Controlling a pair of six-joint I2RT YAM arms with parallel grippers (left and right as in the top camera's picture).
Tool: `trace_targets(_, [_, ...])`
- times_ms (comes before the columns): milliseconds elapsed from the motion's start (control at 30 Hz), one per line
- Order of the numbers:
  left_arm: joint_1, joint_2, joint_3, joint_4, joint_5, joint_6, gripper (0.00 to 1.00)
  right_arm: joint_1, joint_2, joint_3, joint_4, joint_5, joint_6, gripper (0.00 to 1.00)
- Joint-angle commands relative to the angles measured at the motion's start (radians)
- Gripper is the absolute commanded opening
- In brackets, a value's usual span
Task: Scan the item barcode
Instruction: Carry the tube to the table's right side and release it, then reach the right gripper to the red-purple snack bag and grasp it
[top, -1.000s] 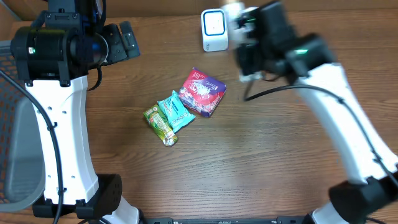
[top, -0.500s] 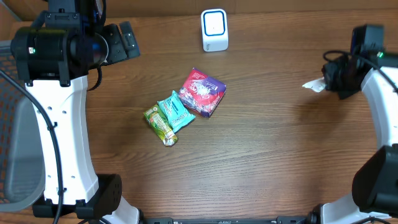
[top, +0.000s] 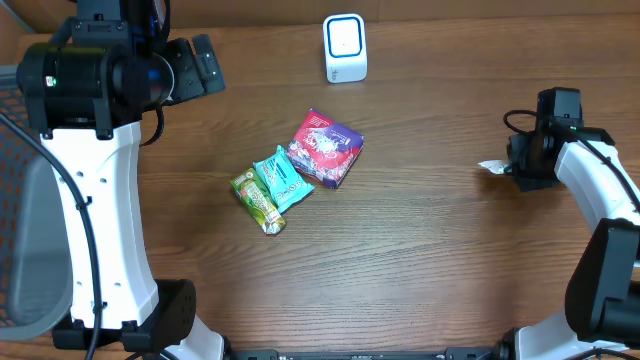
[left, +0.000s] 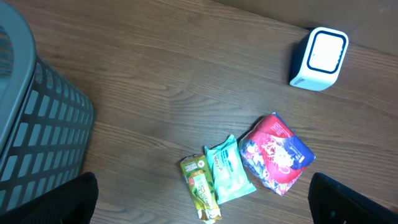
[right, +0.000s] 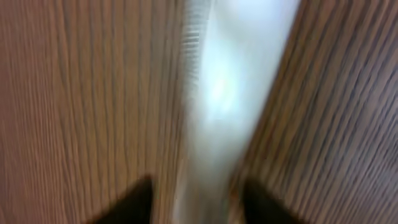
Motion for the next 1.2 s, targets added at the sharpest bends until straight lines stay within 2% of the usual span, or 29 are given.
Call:
trace_targets(0, [0.0,-0.002,-0.002,0.001,0.005,-0.011,1.0,0.001,-0.016,0.01,0.021,0.057,-0.04,0.58])
trace_targets(133, [0.0,-0.002,-0.002,0.001,0.005,-0.011,0.99,0.001,-0.016,0.028,0.014,0.036,-0.139,0.61])
trace_targets(267, [0.0,-0.002,-0.002,0.001,0.005,-0.011,1.0,0.001,-0.019,0.04,-0.009,0.02,-0.146,0.61])
trace_targets(367, [0.0,-0.002,-0.002,0.001,0.005,-0.011,1.0,0.001,-0.025,0.051,-0.026,-0.029,-0.216,0.6])
trace_targets(433, [0.0,-0.002,-0.002,0.001,0.005,-0.011,1.0,0.001,-0.034,0.068,-0.046,-0.079,-0.291,0.6])
trace_targets(567, [0.0,-0.002,-0.002,0.001,0.005,-0.011,1.0,0.013,-0.089,0.13,-0.071,-0.243,-0.568,0.6])
trace_targets(633, [0.0,-0.002,-0.002,0.001,0.005,-0.011,1.0,0.041,-0.127,0.2,-0.119,-0.322,-0.711,0.67])
trace_targets(733, [0.0,-0.002,-0.002,0.001,0.005,-0.011,0.99,0.089,-0.134,0.261,-0.155,-0.36,-0.772,0.73])
trace_targets(900, [0.0,-0.002,-0.002,0.001,0.005,-0.011,1.0,0.232,-0.12,0.273,-0.127,-0.374,-0.774,0.77])
trace_targets(1000, [0.0,-0.002,-0.002,0.001,0.005,-0.011,1.0,0.315,-0.076,0.273,-0.096,-0.378,-0.689,0.77])
trace_targets(1167, [0.0,-0.002,-0.002,0.001,0.005,-0.011,1.0,0.442,0.044,0.273,-0.014,-0.409,-0.546,0.83])
